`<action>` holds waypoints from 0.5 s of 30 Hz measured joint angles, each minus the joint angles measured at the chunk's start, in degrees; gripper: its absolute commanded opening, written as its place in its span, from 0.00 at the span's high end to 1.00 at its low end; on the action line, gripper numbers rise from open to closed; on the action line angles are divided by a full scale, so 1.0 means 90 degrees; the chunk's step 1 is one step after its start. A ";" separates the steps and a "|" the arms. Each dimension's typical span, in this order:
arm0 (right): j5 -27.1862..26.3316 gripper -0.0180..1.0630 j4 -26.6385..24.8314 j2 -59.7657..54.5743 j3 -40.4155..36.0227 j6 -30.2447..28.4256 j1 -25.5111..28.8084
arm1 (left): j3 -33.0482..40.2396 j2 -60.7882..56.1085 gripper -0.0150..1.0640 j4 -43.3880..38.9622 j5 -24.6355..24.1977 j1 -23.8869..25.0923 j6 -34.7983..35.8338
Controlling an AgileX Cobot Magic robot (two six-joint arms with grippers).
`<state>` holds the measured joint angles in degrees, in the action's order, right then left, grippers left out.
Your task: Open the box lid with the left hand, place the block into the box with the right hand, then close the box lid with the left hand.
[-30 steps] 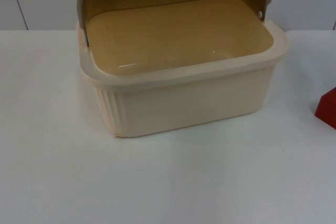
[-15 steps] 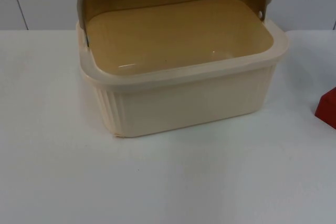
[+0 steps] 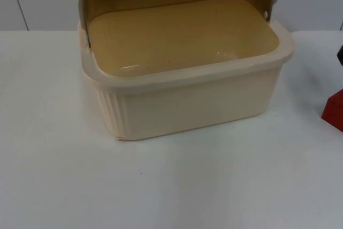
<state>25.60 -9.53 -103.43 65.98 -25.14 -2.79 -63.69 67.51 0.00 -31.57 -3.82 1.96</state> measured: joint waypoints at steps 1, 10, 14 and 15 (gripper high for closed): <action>0.0000 0.01 -0.0092 -0.0099 0.0000 -0.0176 0.0000 | 0.0000 0.0000 0.45 0.0000 -0.0005 0.0000 0.0000; 0.0301 0.01 -0.1631 -0.0788 0.0005 -0.2488 0.0000 | 0.0000 0.0000 0.45 -0.0175 -0.0057 0.0000 0.0000; 0.0097 0.01 -0.1718 -0.1011 0.0005 -0.2653 0.0000 | 0.0000 0.0000 0.45 -0.0211 -0.0112 0.0000 0.0000; 0.0097 0.01 -0.1718 -0.1011 0.0005 -0.2653 0.0000 | 0.0000 0.0000 0.45 -0.0211 -0.0112 0.0000 0.0000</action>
<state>26.47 -24.99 -112.52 66.03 -49.02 -2.79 -63.69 67.51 -1.90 -32.58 -3.82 1.96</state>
